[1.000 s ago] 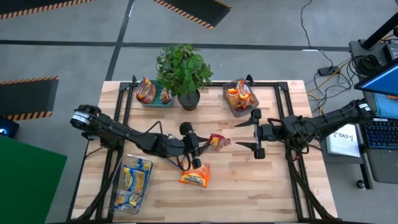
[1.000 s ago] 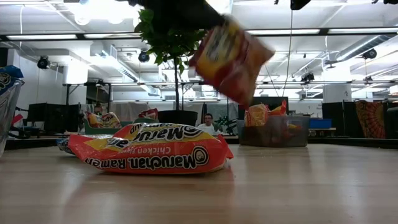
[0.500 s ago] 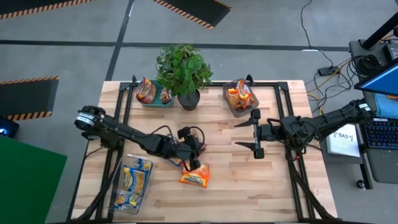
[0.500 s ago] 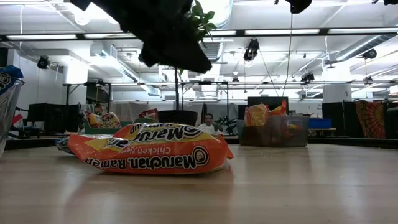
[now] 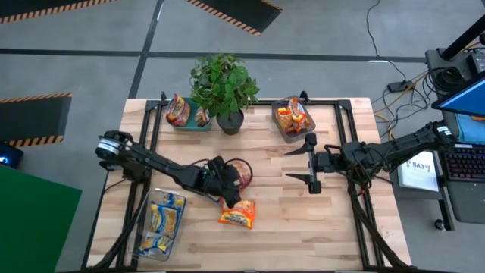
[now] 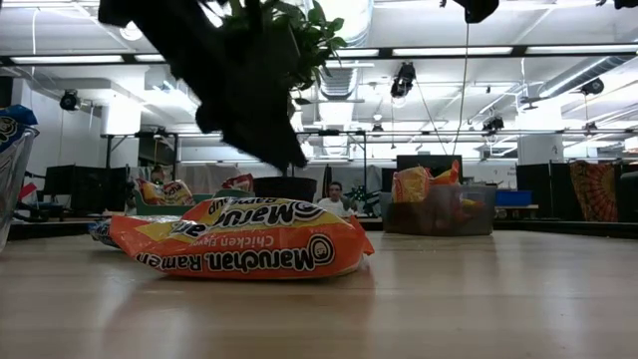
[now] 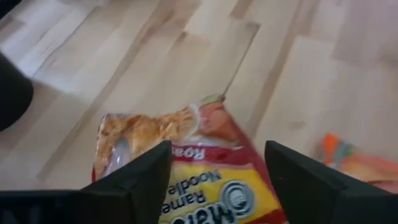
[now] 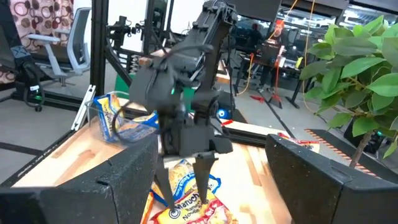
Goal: Sort Maruchan noodles
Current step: Put the red noodle pack into the green bin
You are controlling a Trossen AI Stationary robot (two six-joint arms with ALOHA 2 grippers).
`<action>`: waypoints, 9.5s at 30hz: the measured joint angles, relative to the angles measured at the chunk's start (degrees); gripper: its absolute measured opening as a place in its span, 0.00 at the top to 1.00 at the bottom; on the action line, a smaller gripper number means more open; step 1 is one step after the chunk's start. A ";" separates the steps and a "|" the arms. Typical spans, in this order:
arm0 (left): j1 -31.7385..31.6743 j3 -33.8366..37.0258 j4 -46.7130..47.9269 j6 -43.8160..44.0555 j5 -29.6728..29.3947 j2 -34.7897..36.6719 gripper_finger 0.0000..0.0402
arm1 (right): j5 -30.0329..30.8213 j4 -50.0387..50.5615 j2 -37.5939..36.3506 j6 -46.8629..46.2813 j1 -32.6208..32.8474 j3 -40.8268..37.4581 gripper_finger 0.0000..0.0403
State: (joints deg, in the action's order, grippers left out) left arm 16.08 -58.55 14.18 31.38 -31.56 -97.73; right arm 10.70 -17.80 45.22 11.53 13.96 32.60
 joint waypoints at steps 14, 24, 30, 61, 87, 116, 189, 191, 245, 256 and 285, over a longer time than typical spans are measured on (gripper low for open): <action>-0.17 0.07 -0.03 3.19 -2.27 -4.55 0.37 | 0.00 0.00 0.08 0.35 0.00 0.00 0.29; -0.39 0.20 -1.12 3.29 -3.57 -4.55 0.40 | 0.00 0.00 0.08 0.04 0.00 0.00 0.29; -0.60 2.25 -6.15 3.30 -10.08 -4.57 0.42 | 0.00 0.00 0.08 0.04 0.00 0.00 0.29; -0.86 -10.78 -13.50 -17.01 -1.56 -12.59 0.43 | 2.86 1.50 0.30 0.50 0.00 -0.02 0.33; -4.26 22.02 -34.52 -8.80 -3.95 7.95 0.42 | 2.82 1.33 0.30 1.09 0.00 -0.02 0.33; -4.20 19.63 -45.86 -0.98 -0.69 -8.76 0.55 | 2.82 1.31 1.02 1.09 0.00 -0.02 0.33; -0.07 2.72 -8.83 -2.67 -6.41 0.52 0.23 | 2.86 2.11 1.06 1.95 0.00 0.00 0.33; -0.28 2.04 -11.99 -3.78 -6.46 -3.25 0.21 | 2.86 2.40 1.06 1.95 0.00 -0.01 0.33; -5.70 -9.09 40.70 27.39 -13.25 14.43 0.89 | 2.88 2.54 1.06 2.40 0.00 0.00 0.33; -8.57 8.83 40.84 48.80 -27.68 36.20 0.89 | 2.88 2.27 1.06 2.60 0.00 0.00 0.33; -59.98 16.84 -2.75 19.36 7.33 39.78 0.90 | 2.82 -0.74 1.06 6.12 0.00 0.00 0.33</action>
State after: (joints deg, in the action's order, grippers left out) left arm -43.91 -41.71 11.43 50.74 -24.23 -57.96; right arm 13.52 -18.54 46.28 17.65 13.96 32.60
